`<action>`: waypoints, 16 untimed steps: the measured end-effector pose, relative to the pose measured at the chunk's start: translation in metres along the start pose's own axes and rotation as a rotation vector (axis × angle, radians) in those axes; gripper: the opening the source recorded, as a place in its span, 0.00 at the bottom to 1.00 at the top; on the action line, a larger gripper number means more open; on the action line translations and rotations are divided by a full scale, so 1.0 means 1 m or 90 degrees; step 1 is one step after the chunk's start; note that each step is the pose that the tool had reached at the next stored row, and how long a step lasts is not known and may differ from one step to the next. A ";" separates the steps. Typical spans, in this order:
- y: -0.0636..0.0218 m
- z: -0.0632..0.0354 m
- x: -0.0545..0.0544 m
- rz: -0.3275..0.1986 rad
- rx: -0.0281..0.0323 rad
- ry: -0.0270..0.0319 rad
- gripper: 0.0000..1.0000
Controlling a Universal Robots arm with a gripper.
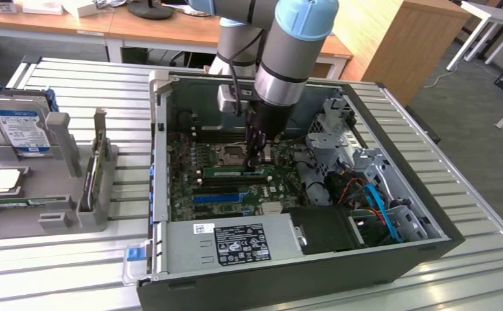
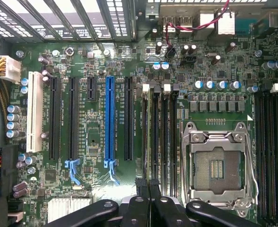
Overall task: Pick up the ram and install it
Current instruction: 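Insert the ram into the slot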
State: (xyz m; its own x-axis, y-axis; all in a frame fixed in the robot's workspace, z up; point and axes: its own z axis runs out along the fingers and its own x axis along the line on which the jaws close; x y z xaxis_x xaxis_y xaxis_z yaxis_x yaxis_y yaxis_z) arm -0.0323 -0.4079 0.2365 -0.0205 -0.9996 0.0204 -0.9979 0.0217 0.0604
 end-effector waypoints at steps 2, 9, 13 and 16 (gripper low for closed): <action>-0.0003 0.0000 0.000 0.000 -0.0001 0.0000 0.12; -0.0006 0.0001 0.000 -0.007 0.0000 0.0004 0.12; -0.0006 0.0001 0.000 -0.009 0.0000 0.0005 0.12; -0.0006 0.0004 0.000 -0.003 0.0000 0.0002 0.12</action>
State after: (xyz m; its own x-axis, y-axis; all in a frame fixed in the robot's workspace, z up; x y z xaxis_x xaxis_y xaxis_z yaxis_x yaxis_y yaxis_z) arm -0.0318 -0.4079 0.2360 -0.0160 -0.9997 0.0204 -0.9980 0.0172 0.0605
